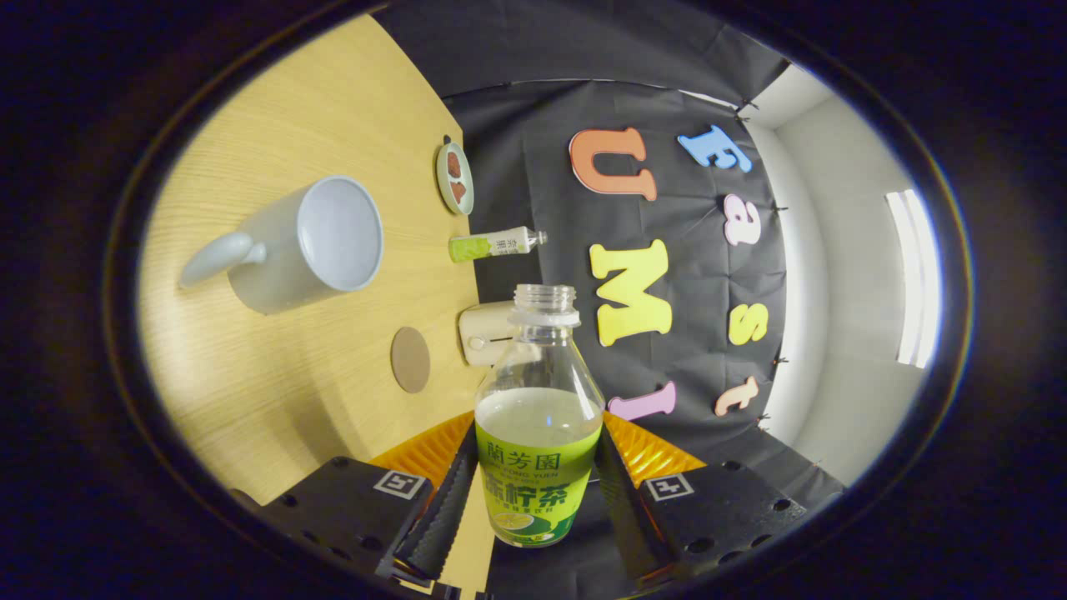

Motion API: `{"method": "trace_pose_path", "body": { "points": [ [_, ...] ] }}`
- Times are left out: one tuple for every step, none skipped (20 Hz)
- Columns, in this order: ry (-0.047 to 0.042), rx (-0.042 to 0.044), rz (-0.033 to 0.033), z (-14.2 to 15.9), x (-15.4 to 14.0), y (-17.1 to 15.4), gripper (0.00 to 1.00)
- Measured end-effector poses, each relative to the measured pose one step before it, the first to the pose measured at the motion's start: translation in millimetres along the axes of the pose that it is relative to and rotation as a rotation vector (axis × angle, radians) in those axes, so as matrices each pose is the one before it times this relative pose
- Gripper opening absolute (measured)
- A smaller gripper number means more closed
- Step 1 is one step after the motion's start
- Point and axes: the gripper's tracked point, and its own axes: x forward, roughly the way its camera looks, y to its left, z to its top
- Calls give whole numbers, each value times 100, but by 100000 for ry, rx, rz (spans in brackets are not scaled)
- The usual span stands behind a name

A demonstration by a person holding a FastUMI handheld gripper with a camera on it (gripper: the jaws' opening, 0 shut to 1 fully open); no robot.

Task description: Take the bottle from table, then pour the juice into the cup, finally place the bottle on the coaster

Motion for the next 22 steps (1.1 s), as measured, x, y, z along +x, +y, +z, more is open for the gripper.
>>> {"method": "trace_pose_path", "body": {
  "points": [
    [-286, -2132, -887, 125, 148, -212, 81],
    [-640, -2381, -1043, 106, 14, -231, 81],
    [-1196, -2150, -1392, 175, -75, -255, 81],
    [-987, -1985, -1111, 139, -66, -206, 81],
    [-119, -1526, -328, -71, 48, 64, 81],
    [-136, -1952, -132, -67, -54, 69, 81],
    [-279, -1545, -394, 205, -7, -35, 81],
    [-531, -1599, -363, 120, -89, -15, 81],
    [-728, -1649, -369, 167, -7, 2, 81],
    [-902, -1211, -633, 288, -39, -48, 81],
    [-1061, -1031, -163, 258, 59, 12, 81],
    [-1198, -1109, 30, 363, -46, 76, 81],
    [-481, -1088, -113, 141, 39, -112, 81],
    [-350, -1032, -136, 129, -15, -52, 81],
    [-471, -944, -27, 166, 282, -54, 81],
    [-125, -748, -78, 87, 300, -39, 81],
    [82, -612, -68, -18, 514, -38, 81],
    [-85, -853, 175, 19, 113, 42, 81],
    [-444, -867, -285, 89, 49, -103, 81],
    [-282, -1002, -750, 80, -15, -195, 81],
    [-405, -1075, -648, -60, -22, -219, 81],
    [-580, -837, -653, 161, -82, -150, 81]
  ]
}}
